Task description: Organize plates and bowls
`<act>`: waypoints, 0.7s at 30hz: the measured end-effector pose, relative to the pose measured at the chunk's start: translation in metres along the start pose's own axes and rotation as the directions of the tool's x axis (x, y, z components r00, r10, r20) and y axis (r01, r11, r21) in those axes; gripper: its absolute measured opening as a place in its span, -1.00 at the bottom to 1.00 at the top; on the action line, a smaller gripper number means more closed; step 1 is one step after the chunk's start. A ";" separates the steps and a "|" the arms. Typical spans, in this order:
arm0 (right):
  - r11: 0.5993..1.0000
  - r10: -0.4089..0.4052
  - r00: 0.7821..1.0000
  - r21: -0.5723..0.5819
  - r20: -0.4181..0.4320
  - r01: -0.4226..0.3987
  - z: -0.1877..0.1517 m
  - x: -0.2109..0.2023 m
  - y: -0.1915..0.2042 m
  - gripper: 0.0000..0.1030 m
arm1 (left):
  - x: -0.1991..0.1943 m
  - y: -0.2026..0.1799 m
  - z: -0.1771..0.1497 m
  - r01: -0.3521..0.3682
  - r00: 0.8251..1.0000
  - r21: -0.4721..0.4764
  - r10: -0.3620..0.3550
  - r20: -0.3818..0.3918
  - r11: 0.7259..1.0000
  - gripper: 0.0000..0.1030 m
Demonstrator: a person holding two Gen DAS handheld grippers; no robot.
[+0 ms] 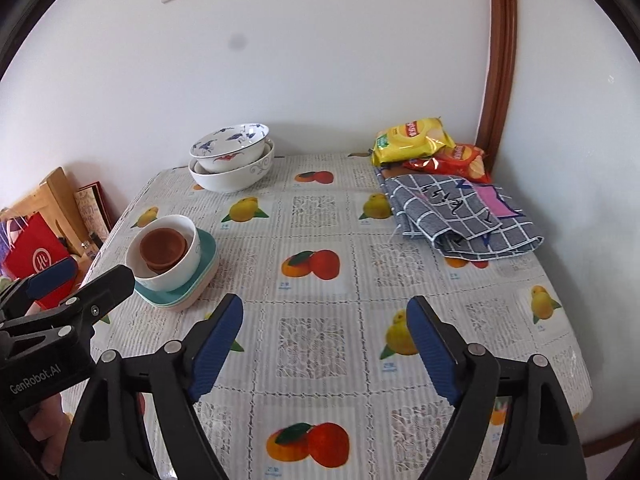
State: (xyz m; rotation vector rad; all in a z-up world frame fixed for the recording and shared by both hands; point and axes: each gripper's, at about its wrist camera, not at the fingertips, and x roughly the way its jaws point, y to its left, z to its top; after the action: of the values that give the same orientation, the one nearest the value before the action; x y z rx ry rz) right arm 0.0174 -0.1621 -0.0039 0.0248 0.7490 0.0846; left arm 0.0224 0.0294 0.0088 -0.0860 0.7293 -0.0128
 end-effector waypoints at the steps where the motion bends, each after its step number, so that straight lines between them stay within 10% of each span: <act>1: 1.000 -0.002 1.000 0.009 0.004 0.002 -0.003 -0.006 -0.004 0.73 | -0.005 -0.003 -0.003 0.002 1.000 0.002 -0.002 0.006 1.000 0.89; 21: 0.998 -0.040 0.998 0.043 0.051 0.038 -0.034 -0.057 -0.035 0.82 | -0.048 -0.022 -0.029 -0.051 0.997 0.014 0.050 0.051 0.999 0.92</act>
State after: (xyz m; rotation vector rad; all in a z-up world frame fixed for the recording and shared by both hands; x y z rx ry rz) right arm -0.0449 -0.2018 0.0081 0.0525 0.6995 0.0309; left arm -0.0327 0.0075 0.0210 -0.0527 0.6808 0.0320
